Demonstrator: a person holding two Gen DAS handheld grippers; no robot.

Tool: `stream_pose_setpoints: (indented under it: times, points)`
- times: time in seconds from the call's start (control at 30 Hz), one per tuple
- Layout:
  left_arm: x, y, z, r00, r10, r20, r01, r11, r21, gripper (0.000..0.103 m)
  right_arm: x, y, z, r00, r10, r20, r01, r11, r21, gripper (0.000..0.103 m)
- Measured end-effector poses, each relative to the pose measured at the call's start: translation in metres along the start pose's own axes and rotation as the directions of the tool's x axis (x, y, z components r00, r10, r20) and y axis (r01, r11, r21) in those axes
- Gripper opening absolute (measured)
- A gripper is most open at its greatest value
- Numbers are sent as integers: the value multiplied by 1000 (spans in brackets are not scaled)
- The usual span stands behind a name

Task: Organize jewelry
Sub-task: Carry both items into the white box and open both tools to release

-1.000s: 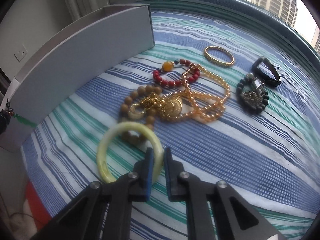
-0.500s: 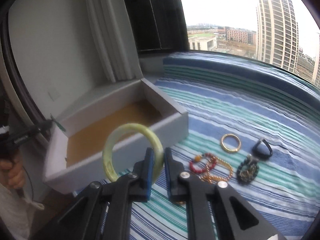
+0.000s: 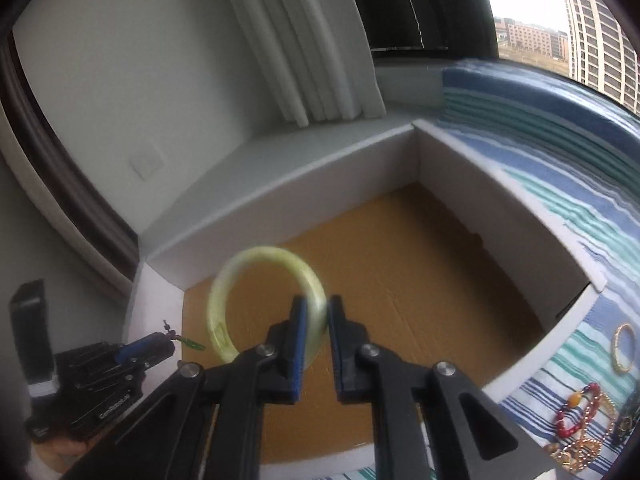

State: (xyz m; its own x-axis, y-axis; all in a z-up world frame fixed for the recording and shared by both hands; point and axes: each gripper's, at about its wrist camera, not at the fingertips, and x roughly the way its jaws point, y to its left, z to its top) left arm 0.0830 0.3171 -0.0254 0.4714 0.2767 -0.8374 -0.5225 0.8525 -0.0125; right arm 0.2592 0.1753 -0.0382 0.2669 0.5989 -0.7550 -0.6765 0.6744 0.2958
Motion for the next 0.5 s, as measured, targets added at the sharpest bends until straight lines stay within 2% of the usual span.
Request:
stream_pose_setpoints:
  times: [0.07,0.13,0.17,0.2,0.23,0.27,0.3,0.5]
  points:
    - [1,1,0,1000,7,-6,-7,1000,7,14,18,-1,-7,999,-6,-32,7,1000,4,12]
    - [1,3,0,1000,-2,-3,2,1000,2,25,29,-2,-12,999,-12,-49,13,1000,12,15]
    - [-1,4,1,1000,-6,1,6,1000,-1,48,33,-2,-14,998,-30,-53,31,999,13,15]
    - [-3,5,0,1000,-9,14,9,1000,-4,71,33,-3,-16,997,-44,-56,45,999,12,24]
    - [-6,6,0,999,-7,32,7,1000,-3,79,32,-2,-18,997,-49,-55,50,999,13,34]
    - [-9,6,1,999,-1,48,1,1000,3,85,26,-3,-18,998,-45,-50,46,999,17,50]
    - [-12,6,1,998,6,62,-6,1000,10,85,24,-4,-19,998,-43,-43,44,999,17,53]
    - [-22,15,-2,988,54,141,-57,998,16,91,-10,-5,-30,997,-57,49,58,998,-17,53]
